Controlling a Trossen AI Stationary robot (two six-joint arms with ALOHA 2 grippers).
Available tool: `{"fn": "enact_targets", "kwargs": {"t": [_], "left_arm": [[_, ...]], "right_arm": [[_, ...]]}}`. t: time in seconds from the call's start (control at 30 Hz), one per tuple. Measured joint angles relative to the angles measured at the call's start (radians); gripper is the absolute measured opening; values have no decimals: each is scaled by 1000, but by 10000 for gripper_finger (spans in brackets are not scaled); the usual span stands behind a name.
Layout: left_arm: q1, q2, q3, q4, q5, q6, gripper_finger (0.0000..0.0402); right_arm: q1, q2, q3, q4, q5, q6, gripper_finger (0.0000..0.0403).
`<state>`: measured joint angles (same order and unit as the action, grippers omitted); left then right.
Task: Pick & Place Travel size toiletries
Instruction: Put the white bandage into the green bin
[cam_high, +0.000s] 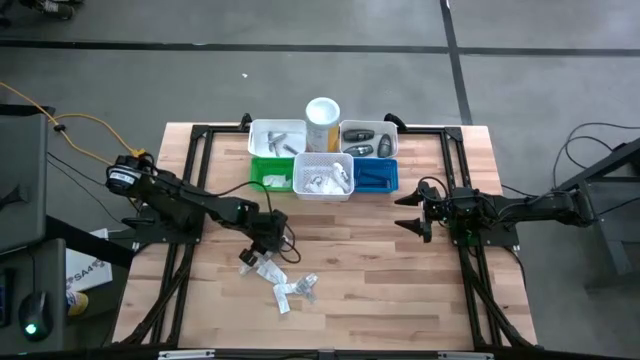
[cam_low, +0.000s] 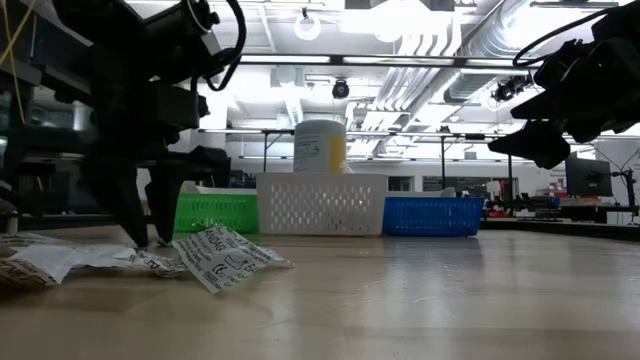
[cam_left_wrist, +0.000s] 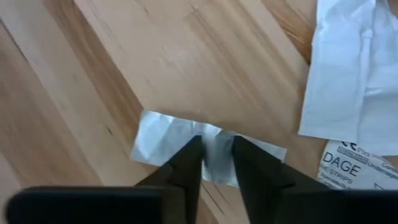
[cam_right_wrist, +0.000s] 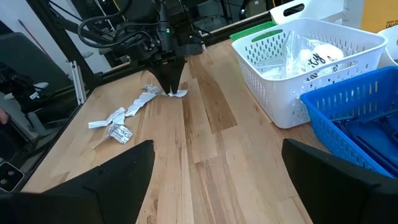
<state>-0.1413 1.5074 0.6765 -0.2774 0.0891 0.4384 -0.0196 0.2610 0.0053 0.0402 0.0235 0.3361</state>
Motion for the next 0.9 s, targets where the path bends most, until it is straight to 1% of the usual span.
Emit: {"fn": "enact_targets", "kwargs": {"t": [0.17,0.2,0.37,0.43,0.57,0.7,0.8,0.83,0.9], "left_arm": [[-2,1,-1,11,-6,-19,16],[-2,-2,-2,18,-7,-38,9],[-3,-29,-6,48,-18,-79,5],[-3,-74,-6,52,-57,-119,4],[-2,-202,-6,42,-227,-253,3],[-2,-312,-5,22,-513,-377,2],[35,-348,-4,20,-707,-537,2],[59,-349,-4,22,-745,-613,2],[114,-347,-5,20,-767,-766,1]], "right_arm": [[0,0,0,0,0,0,346],[0,0,0,0,0,0,346],[0,0,0,0,0,0,346],[0,0,0,0,0,0,346],[0,0,0,0,0,0,346],[0,0,0,0,0,0,346],[0,0,0,0,0,0,346],[0,0,0,0,0,0,346],[0,0,0,0,0,0,346]]}}
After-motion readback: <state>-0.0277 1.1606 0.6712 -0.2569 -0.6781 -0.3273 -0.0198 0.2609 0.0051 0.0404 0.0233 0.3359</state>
